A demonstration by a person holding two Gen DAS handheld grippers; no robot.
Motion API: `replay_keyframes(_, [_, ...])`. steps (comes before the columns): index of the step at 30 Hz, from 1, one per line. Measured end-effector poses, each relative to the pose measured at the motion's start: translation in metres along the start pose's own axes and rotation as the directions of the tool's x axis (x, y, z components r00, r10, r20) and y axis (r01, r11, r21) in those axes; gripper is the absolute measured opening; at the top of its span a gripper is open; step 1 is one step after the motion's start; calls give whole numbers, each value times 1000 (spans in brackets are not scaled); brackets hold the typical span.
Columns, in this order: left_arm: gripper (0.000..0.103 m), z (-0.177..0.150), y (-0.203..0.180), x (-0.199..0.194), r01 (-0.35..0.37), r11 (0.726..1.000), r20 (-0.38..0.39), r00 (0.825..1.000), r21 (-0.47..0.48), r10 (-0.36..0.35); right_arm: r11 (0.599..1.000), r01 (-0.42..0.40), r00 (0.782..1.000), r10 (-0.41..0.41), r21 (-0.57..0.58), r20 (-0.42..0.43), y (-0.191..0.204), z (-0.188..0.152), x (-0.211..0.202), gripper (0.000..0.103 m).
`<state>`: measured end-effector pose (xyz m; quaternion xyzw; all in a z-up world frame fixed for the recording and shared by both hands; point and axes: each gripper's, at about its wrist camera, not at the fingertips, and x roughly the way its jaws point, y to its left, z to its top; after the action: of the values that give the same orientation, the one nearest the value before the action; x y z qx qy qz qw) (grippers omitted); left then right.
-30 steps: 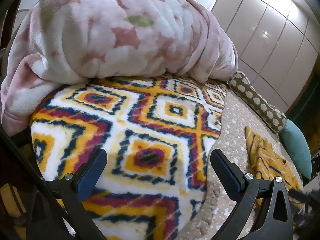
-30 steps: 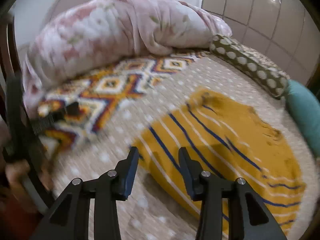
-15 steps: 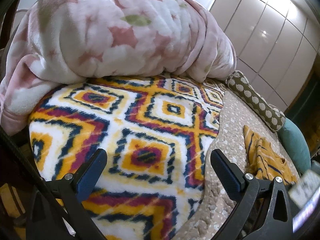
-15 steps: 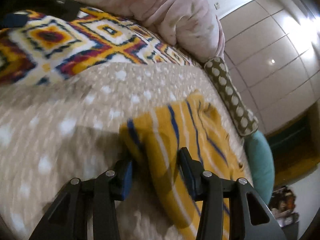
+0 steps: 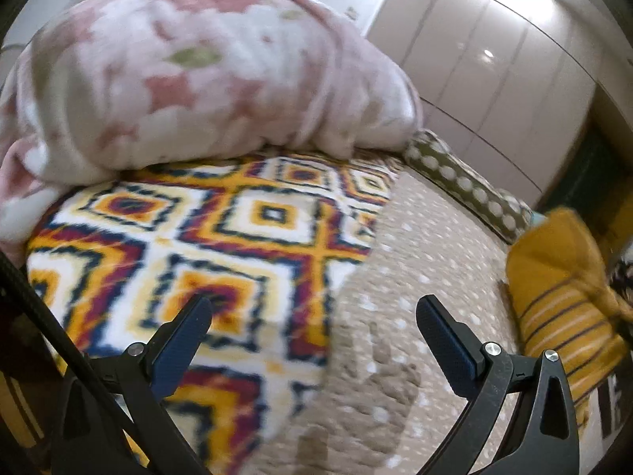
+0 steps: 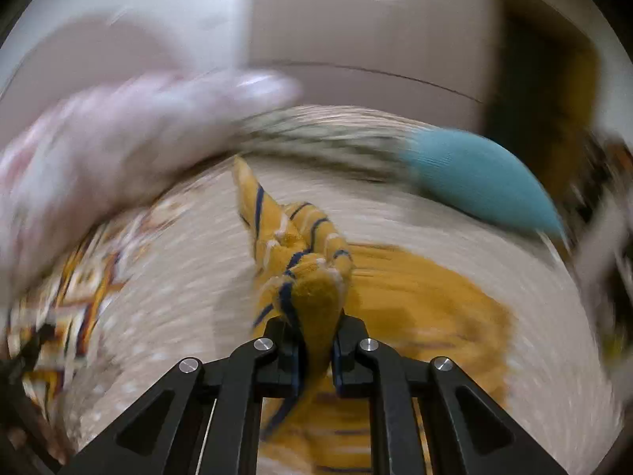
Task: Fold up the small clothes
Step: 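Fold the held edge over the sweater with the right gripper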
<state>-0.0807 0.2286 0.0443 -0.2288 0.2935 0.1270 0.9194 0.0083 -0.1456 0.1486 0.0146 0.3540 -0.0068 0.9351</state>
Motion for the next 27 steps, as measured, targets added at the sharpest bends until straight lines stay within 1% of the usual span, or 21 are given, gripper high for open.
replay_keyframes(1, [103,-1,-6,1,7,1000,-3,1000,16,-7,997,29,999,-28,73,-17,-33,-6,-1,12])
replay_keyframes(2, [103,-3,-13,1,15,999,-6,1000,31,-15,988,66,996,-57,140,-66,-70,-20,4,12])
replay_keyframes(4, [103,-7,-26,1,35,998,-7,999,60,-35,975,91,987,-61,204,-147,-105,-45,16,12])
replay_keyframes(5, [103,-9,-33,0,46,996,-4,999,74,-46,961,77,979,-23,265,-203,-127,-65,29,12])
replay_keyframes(6, [103,-12,-40,-1,59,994,0,998,89,-59,952,59,975,9,301,-220,-136,-74,34,12])
replay_keyframes(8, [103,-22,-58,1,90,988,-10,996,125,-90,918,-12,970,107,397,-217,-153,-91,45,12])
replay_keyframes(9, [103,-26,-66,2,103,984,-22,995,144,-101,905,-31,969,132,425,-209,-155,-94,46,12])
replay_keyframes(10, [103,-32,-76,3,114,978,-41,993,173,-108,901,-41,969,141,431,-202,-155,-94,46,12])
replay_keyframes(13, [103,-47,-110,-2,156,953,-90,987,261,-137,918,-64,970,149,391,-190,-147,-93,42,12])
replay_keyframes(15, [103,-55,-133,-14,208,927,-114,977,311,-181,916,-92,969,173,392,-178,-149,-98,40,12])
replay_keyframes(17, [103,-60,-151,-25,241,907,-137,969,344,-205,909,-120,965,201,398,-167,-155,-109,35,12])
replay_keyframes(21, [103,-69,-201,-40,299,857,-189,952,420,-240,913,-159,962,229,376,-149,-163,-123,25,13])
replay_keyframes(22, [103,-70,-214,-39,312,847,-208,947,431,-243,911,-173,961,240,375,-140,-166,-123,21,17])
replay_keyframes(24, [103,-71,-238,-34,343,832,-251,934,435,-254,903,-202,959,262,378,-112,-173,-126,8,21])
replay_keyframes(25, [103,-73,-251,-29,358,825,-269,927,438,-260,904,-205,960,260,376,-103,-176,-126,4,25])
replay_keyframes(27, [102,-79,-272,-15,364,811,-297,923,457,-247,910,-200,968,240,362,-68,-185,-127,-11,27])
